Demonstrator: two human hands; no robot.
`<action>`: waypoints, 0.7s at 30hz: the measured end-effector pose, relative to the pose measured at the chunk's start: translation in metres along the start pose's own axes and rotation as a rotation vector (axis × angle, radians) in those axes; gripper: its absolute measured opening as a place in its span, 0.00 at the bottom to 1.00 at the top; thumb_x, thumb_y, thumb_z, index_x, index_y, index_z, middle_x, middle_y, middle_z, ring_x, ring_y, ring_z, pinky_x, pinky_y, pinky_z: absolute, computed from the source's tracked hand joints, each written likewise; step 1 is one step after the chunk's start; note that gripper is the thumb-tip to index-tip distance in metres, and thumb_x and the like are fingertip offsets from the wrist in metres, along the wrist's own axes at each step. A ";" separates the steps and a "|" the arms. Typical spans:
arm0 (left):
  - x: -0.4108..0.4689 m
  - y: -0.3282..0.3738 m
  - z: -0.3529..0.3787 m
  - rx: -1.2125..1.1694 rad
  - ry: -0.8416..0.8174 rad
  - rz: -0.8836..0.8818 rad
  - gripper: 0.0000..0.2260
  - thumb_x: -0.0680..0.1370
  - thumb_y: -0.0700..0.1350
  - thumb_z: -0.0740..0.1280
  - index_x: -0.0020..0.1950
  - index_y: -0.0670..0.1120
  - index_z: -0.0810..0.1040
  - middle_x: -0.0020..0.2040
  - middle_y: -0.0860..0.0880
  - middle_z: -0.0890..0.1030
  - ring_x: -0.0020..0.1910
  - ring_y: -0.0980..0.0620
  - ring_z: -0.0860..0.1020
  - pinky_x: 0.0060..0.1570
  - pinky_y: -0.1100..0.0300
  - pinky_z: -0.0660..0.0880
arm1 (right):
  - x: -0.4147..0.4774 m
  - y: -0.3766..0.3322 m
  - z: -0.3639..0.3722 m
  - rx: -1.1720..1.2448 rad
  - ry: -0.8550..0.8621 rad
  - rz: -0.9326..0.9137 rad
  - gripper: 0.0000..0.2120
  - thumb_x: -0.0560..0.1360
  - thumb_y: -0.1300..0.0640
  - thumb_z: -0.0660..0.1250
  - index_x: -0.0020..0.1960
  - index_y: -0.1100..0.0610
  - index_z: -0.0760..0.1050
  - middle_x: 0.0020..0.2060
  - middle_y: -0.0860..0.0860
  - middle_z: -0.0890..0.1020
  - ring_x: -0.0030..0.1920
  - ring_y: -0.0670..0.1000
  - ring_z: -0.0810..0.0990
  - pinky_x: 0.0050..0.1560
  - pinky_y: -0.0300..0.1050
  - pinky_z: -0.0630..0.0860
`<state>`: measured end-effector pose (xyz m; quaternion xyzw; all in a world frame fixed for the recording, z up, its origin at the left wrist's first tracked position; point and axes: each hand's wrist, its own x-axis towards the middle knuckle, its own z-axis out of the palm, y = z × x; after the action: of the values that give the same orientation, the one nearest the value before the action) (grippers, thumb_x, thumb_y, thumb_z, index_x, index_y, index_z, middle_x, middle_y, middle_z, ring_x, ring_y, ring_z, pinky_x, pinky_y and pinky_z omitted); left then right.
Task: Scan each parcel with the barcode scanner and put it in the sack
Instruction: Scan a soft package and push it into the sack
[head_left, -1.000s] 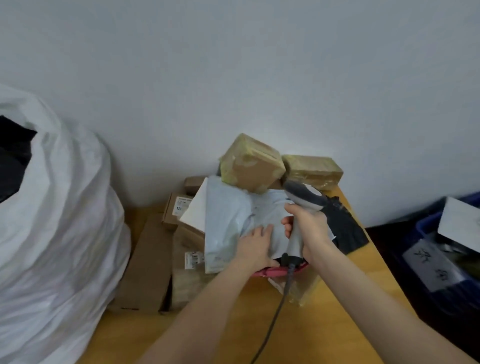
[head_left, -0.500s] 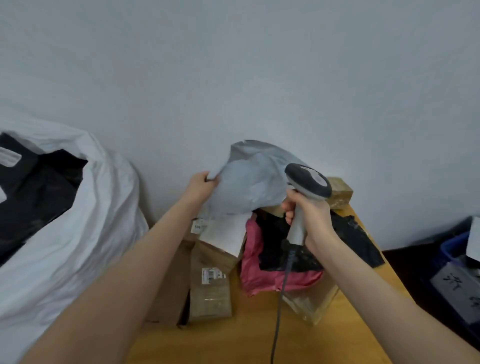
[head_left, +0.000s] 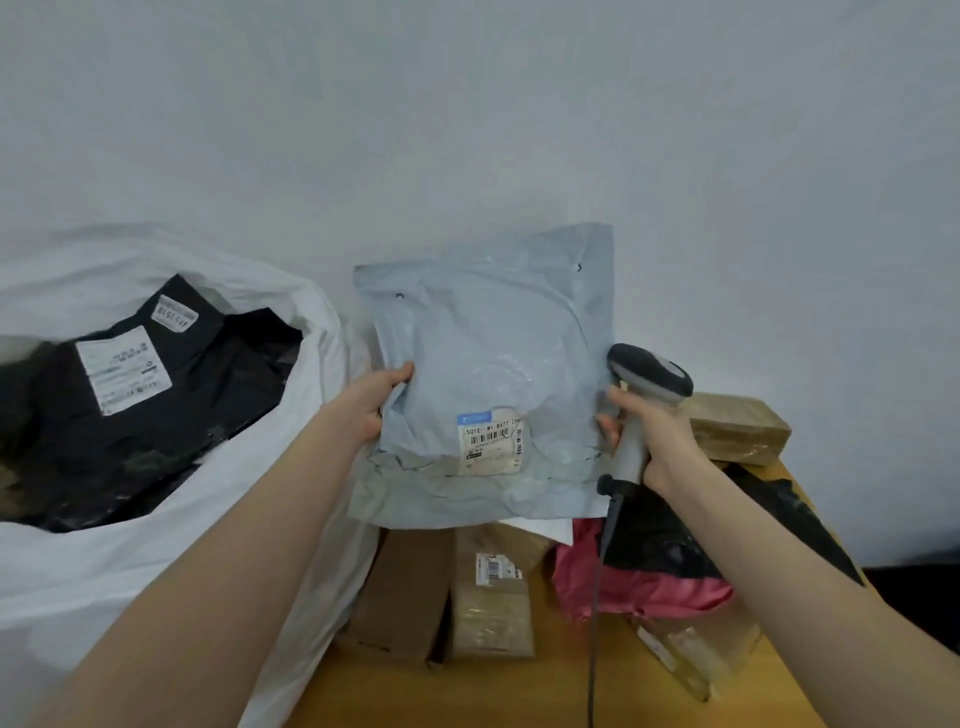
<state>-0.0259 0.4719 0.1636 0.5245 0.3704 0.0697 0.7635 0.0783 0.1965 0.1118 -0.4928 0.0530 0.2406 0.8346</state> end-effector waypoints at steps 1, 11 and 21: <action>0.001 -0.004 -0.004 -0.003 0.024 0.010 0.13 0.82 0.46 0.61 0.63 0.40 0.75 0.46 0.43 0.83 0.42 0.46 0.81 0.55 0.48 0.74 | 0.002 0.003 0.002 -0.046 0.008 0.008 0.06 0.71 0.66 0.73 0.43 0.61 0.76 0.29 0.53 0.80 0.27 0.49 0.79 0.28 0.42 0.78; 0.010 -0.036 -0.045 0.442 -0.265 0.321 0.40 0.64 0.45 0.81 0.66 0.70 0.65 0.62 0.56 0.79 0.58 0.53 0.80 0.48 0.52 0.80 | 0.020 0.016 0.007 -0.127 0.289 -0.026 0.10 0.69 0.71 0.69 0.36 0.60 0.70 0.27 0.55 0.74 0.26 0.50 0.73 0.35 0.45 0.75; -0.002 -0.054 -0.035 0.525 -0.053 0.377 0.41 0.67 0.32 0.76 0.77 0.43 0.62 0.72 0.46 0.69 0.68 0.48 0.71 0.69 0.50 0.68 | 0.023 0.017 0.000 -0.181 0.367 -0.056 0.09 0.67 0.70 0.69 0.35 0.60 0.72 0.29 0.56 0.77 0.32 0.53 0.76 0.44 0.50 0.77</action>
<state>-0.0648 0.4737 0.1123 0.7644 0.2518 0.0983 0.5854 0.0911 0.2112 0.0912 -0.6025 0.1688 0.1270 0.7697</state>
